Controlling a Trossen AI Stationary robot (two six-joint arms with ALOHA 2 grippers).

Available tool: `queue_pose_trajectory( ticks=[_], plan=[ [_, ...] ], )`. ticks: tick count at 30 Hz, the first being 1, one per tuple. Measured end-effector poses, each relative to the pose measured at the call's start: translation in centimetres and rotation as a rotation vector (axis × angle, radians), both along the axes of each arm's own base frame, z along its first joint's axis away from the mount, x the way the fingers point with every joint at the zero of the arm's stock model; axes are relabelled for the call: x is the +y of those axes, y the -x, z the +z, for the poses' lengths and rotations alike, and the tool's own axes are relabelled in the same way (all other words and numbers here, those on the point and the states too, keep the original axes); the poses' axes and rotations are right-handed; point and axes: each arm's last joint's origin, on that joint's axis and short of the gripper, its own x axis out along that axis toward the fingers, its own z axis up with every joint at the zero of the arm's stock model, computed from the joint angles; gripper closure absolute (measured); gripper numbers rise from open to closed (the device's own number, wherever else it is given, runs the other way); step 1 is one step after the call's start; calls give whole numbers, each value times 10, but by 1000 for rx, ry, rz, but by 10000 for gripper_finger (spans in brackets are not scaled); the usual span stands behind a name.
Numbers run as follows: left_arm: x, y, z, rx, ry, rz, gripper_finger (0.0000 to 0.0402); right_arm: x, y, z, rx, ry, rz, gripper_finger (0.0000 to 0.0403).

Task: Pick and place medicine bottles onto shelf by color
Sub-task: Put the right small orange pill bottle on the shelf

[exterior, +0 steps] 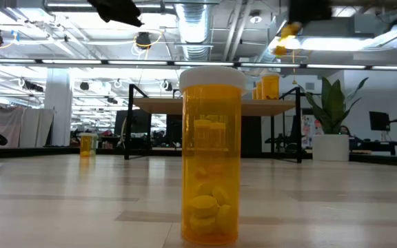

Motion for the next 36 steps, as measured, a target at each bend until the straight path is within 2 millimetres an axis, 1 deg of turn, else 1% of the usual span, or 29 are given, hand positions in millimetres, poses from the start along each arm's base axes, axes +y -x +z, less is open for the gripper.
queue_pose_trajectory(
  ticks=[4,9,15,20,24,29,33,36],
  plan=[
    [0,-3,5,-50,-9,-24,143,-34,-21,12,-5,53,20,274],
    [2,-4,8,-86,-18,-31,143,-73,-44,18,33,98,74,274],
    [15,-4,13,-147,-2,57,143,-117,-62,11,127,131,186,271],
    [26,-3,17,-210,32,132,143,-147,-69,0,216,143,274,271],
    [31,-3,17,-223,60,173,143,-163,-72,-10,275,141,348,271],
    [35,-5,15,-232,99,206,143,-174,-75,-18,297,155,413,270],
    [36,-9,12,-220,111,230,143,-175,-76,-20,304,162,447,269],
    [37,-12,8,-202,125,238,143,-171,-78,-19,303,167,464,269]
  ],
)
